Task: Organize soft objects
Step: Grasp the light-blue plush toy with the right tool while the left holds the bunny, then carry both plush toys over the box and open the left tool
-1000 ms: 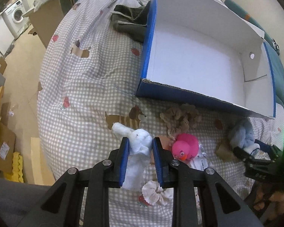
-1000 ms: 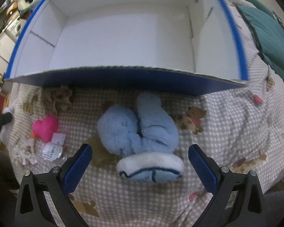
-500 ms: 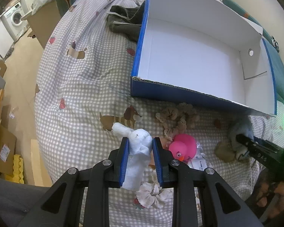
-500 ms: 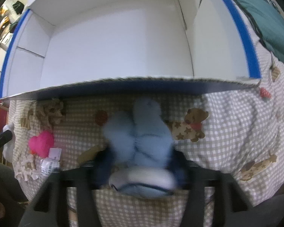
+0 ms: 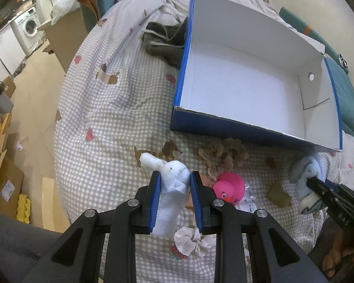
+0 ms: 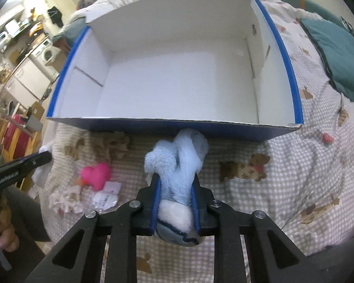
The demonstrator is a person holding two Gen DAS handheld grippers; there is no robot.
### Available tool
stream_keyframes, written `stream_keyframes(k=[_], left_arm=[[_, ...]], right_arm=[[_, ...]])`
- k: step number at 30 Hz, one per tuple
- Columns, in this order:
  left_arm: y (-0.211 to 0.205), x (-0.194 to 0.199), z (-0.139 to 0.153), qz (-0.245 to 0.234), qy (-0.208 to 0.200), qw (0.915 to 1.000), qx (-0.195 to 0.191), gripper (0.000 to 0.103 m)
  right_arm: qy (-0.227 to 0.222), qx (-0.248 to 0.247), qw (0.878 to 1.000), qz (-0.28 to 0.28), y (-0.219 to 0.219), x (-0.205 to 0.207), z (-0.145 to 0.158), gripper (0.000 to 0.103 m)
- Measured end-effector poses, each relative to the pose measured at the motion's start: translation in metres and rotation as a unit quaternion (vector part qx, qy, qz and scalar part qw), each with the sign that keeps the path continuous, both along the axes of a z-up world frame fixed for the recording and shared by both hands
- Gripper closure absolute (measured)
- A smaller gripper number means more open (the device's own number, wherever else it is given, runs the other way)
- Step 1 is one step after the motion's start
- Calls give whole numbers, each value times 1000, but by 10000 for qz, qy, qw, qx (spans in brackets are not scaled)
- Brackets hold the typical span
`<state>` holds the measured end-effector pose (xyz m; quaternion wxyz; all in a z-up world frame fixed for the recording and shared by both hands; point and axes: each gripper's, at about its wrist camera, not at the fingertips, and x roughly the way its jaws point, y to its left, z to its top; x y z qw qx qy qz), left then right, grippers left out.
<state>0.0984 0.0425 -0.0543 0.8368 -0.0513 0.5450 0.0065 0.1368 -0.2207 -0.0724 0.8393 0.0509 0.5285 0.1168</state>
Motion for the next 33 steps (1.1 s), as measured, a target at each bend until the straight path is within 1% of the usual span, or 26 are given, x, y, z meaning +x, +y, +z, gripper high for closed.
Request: stream_keyframes(k=[4,6,11,15,18,22,26,29,33], left_arm=[[-2,-3,0,19,-26,10000,9,80],[1,-6,3,118,-125,9999,-1,80],[0,-12,22,173,-497,9986,15,80],[-9,-13,42,55,-836,9965,1,80],[-16,-8,54,-63,-961,9953,13,80],[-23,9,62,-199,-961,9952,-51,80],[-30,34,66,-442,-1015,9937,-197,80],[-37,57,68,-559,-1081,9924,-196,80],[-45,84,60,-656,-1002,9926,-194,80]], right_arm=[[-52,34,10000,66,0,-8,5,79],[-99,74,9999,101,2,-14,11,79],[-280,114,9991,293,13,-23,29,80],[-497,189,9977,417,17,-30,51,80],[-682,223,9964,450,18,-27,67,79],[-917,280,9945,425,14,-9,86,80],[-1072,286,9931,385,12,15,95,79],[-1076,310,9930,389,9,37,94,79],[-876,343,9951,310,6,70,80,79]])
